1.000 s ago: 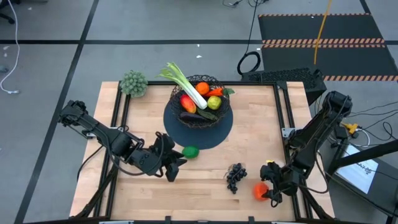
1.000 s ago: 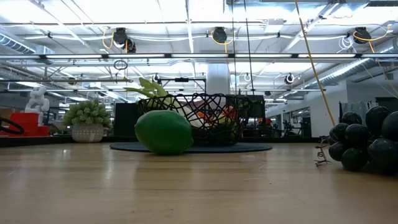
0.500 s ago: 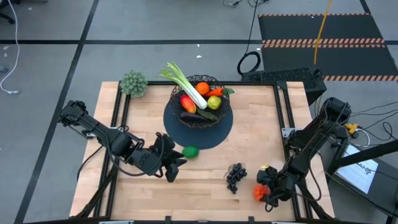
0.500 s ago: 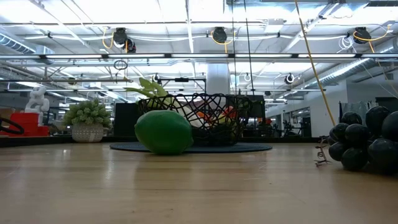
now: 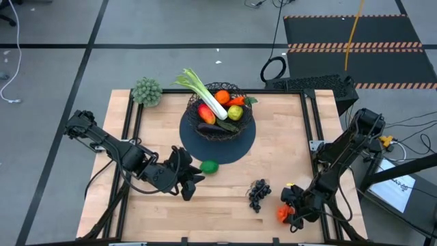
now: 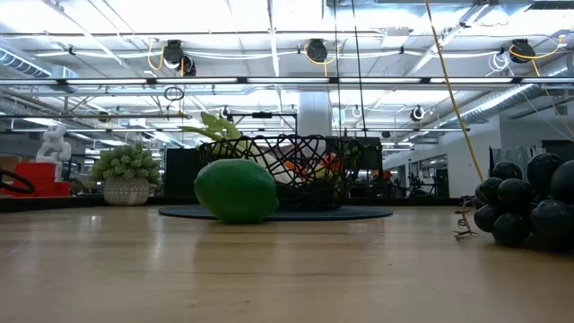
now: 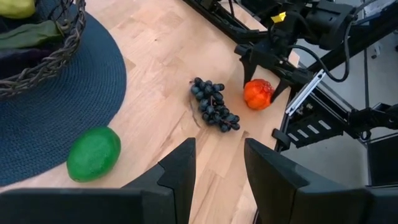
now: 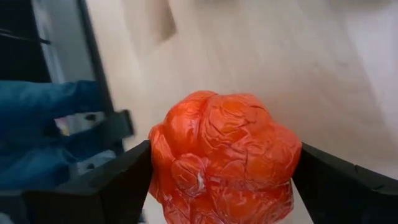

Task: Build produce basket
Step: Put the orange pumpkin into the wire basket

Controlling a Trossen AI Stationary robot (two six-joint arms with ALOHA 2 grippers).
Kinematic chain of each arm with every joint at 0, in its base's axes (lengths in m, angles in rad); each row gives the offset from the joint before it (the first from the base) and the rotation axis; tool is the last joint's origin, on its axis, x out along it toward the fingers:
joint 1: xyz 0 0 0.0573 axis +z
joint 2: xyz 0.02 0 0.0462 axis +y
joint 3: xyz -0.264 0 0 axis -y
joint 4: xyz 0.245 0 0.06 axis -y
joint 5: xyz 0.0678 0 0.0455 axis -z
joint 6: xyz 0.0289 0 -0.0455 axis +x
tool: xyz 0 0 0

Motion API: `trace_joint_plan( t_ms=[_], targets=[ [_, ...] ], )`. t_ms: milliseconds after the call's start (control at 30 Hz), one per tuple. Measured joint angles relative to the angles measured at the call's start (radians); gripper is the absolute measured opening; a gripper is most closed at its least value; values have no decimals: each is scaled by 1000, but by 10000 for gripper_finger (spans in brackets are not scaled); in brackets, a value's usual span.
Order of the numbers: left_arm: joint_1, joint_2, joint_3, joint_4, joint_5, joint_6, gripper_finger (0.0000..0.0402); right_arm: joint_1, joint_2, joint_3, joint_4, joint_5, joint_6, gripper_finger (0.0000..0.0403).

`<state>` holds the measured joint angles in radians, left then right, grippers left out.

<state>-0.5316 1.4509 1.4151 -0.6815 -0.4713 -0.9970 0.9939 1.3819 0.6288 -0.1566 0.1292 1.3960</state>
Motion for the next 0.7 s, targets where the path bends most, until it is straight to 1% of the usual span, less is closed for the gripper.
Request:
trace_joint_plan(
  t_ms=[233,467,700],
  targets=[
    [0,0,0,-4,0,-3,136,-16,-5,0,142,0,32,336],
    [0,0,0,-14,1,-3,136,-75,-46,0,236,8,6,336],
    [0,0,0,-33,2,-2,136,-155,-103,0,374,111,-70,336]
  ],
)
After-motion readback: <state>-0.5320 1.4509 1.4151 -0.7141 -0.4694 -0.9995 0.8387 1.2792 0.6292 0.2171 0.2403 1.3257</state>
